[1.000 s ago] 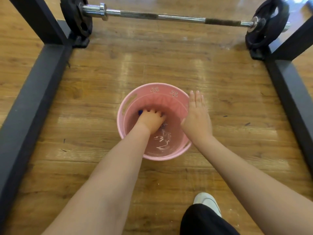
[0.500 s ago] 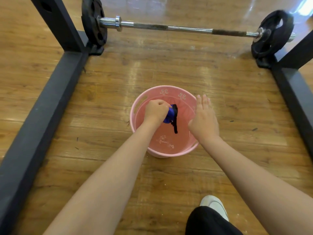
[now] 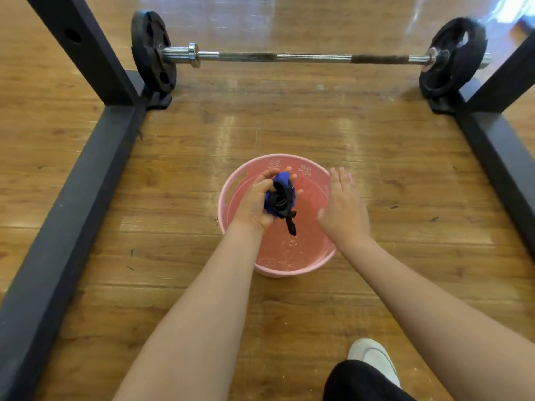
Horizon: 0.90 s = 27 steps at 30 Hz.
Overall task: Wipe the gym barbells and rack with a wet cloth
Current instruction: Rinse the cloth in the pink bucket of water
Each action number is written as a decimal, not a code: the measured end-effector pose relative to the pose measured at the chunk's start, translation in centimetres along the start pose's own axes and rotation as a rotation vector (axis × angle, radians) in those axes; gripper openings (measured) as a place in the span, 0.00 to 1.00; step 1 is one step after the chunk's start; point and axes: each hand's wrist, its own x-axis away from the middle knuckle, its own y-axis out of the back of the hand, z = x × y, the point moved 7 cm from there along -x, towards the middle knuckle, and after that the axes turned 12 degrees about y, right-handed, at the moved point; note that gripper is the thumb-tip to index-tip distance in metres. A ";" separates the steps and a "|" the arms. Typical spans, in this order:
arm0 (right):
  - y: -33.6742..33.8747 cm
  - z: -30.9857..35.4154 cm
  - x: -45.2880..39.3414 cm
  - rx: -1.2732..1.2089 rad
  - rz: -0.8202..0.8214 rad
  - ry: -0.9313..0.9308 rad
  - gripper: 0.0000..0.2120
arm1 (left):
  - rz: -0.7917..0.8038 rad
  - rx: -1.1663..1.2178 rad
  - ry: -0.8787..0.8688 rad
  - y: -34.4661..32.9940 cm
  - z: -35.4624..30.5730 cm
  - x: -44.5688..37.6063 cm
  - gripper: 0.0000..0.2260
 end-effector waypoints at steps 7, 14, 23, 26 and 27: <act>-0.1 -0.1 -0.1 -0.006 0.006 -0.005 0.36 | -0.043 0.125 0.055 0.3 0.9 -0.9 0.14; 0.3 0.2 -0.1 -0.067 -0.035 0.022 0.28 | -0.025 0.040 0.080 0.3 1.1 -1.7 0.13; 0.0 0.5 -0.1 0.029 0.033 0.063 0.38 | 0.081 -0.024 0.246 0.2 2.3 -2.2 0.17; -0.2 0.5 -0.2 0.063 0.036 0.057 0.38 | -0.018 -0.078 0.193 0.5 1.9 -2.0 0.19; -0.2 0.5 -0.2 0.065 0.035 0.057 0.38 | -0.054 -0.112 0.162 0.7 1.8 -1.8 0.18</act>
